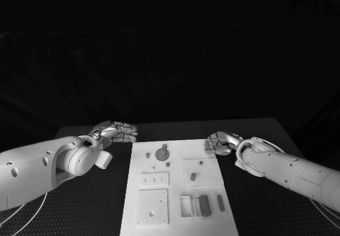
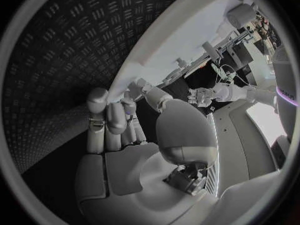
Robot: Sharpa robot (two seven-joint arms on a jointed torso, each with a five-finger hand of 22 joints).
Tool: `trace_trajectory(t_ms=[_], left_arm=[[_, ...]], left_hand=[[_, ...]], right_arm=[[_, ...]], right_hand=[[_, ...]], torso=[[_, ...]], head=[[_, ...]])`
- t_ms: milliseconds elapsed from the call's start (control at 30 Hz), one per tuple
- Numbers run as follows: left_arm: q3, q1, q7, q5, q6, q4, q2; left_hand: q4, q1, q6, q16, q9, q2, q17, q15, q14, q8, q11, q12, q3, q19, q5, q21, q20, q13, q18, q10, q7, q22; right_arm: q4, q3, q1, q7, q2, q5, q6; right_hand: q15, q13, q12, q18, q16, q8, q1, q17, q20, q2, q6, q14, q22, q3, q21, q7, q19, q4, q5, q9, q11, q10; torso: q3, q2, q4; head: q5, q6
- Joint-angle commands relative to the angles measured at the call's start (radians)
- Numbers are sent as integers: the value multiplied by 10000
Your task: Assemble the parts on the task board
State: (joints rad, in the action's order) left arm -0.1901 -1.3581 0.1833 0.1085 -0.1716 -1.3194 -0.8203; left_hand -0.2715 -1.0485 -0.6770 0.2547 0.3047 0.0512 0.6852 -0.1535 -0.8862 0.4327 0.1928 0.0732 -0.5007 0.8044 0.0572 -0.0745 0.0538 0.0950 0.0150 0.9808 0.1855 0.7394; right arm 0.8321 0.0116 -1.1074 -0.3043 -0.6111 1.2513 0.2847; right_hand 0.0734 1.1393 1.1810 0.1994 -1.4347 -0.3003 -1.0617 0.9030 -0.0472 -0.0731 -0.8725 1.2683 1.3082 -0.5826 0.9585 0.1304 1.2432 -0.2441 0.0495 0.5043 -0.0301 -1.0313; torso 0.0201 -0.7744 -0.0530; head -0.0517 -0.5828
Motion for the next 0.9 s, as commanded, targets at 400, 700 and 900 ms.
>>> trace_trajectory(t_ms=[400, 700, 900], left_arm=[[10, -7, 95, 30, 150, 0, 23], [10, -6, -33, 60, 110, -47, 1], [10, -6, -449, 443, -291, -94, -15]], left_hand=[[-36, 38, -23, -40, 12, -71, 19, -14, -44, -30, 36, -45, 9, 83, -52, 38, 10, -13, 4, -27, 179, 10], [-20, 44, -134, -31, 48, -113, 45, 3, -96, 19, 17, -7, 4, 111, -51, 28, -3, 3, 10, 55, 223, 16], [78, 103, -506, 554, 134, -161, 440, 428, -1084, 163, -290, 373, 39, 997, -46, -420, -316, 237, 196, 866, 273, 246]], right_arm=[[35, 18, 35, 246, 28, 64, 298], [288, 17, 32, 316, -35, -70, 664], [911, 12, -159, 611, -167, 125, 976]], right_hand=[[209, -60, 54, 624, -12, -254, -61, 43, -37, 539, -651, 83, 193, -152, 76, -68, -3, -147, 40, 220, 175, -153], [246, -83, 38, 624, -3, -254, -98, 61, -36, 695, -681, 108, 190, -192, 87, -97, 0, -227, 41, 278, 210, -197], [231, -92, 22, 624, -9, -199, -84, 98, -41, 734, -598, 127, 190, -187, 89, -75, -2, -264, 40, 280, 189, -191]], torso=[[12, 11, 13], [14, 14, 24], [6, 30, 33]], head=[[3, -26], [28, 29], [60, 116]])
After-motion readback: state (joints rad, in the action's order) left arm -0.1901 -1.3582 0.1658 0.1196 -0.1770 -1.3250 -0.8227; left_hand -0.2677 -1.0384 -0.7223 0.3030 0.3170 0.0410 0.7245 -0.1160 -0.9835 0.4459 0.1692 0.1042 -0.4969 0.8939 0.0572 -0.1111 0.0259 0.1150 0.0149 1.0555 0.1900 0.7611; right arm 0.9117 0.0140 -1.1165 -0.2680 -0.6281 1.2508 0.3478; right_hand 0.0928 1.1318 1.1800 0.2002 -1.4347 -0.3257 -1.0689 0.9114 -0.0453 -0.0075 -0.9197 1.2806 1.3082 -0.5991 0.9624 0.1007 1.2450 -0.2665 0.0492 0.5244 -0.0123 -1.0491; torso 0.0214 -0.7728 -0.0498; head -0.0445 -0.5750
